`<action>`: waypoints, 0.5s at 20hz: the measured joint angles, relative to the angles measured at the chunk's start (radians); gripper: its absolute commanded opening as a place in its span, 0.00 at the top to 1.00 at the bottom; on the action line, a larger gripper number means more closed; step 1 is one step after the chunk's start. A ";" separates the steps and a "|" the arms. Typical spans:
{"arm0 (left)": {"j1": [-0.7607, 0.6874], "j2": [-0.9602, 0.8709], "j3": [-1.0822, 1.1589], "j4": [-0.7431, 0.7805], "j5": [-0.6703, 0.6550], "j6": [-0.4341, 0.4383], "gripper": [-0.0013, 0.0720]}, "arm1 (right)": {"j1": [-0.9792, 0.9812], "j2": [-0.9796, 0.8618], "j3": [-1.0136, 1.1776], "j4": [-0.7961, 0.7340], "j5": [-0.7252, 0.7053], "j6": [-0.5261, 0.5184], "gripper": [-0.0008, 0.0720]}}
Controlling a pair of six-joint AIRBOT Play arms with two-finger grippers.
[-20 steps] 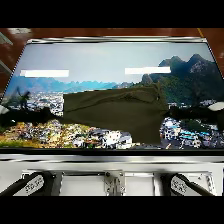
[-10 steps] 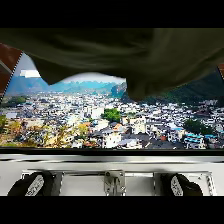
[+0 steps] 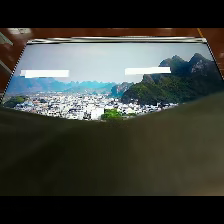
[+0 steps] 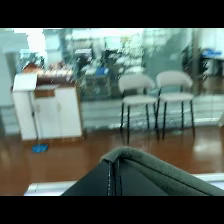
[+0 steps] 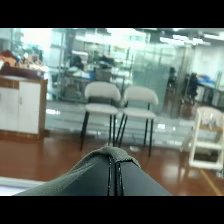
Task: Fold the shirts.
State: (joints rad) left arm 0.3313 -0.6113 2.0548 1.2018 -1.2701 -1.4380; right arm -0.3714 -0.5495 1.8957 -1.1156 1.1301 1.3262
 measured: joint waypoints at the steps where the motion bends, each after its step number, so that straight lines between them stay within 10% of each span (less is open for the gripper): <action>1: 0.000 0.003 -0.022 0.014 -0.027 -0.004 0.93 | 0.000 -0.005 0.002 -0.013 0.045 0.026 0.90; 10: -0.001 -0.065 -0.505 0.056 -0.152 0.007 0.93 | 0.001 -0.249 -0.206 -0.105 0.546 0.137 0.90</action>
State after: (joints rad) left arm 0.3302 -0.6762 1.5501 1.2583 -1.4223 -1.4307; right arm -0.3706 -0.7986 1.6901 -1.2201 1.6764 1.4628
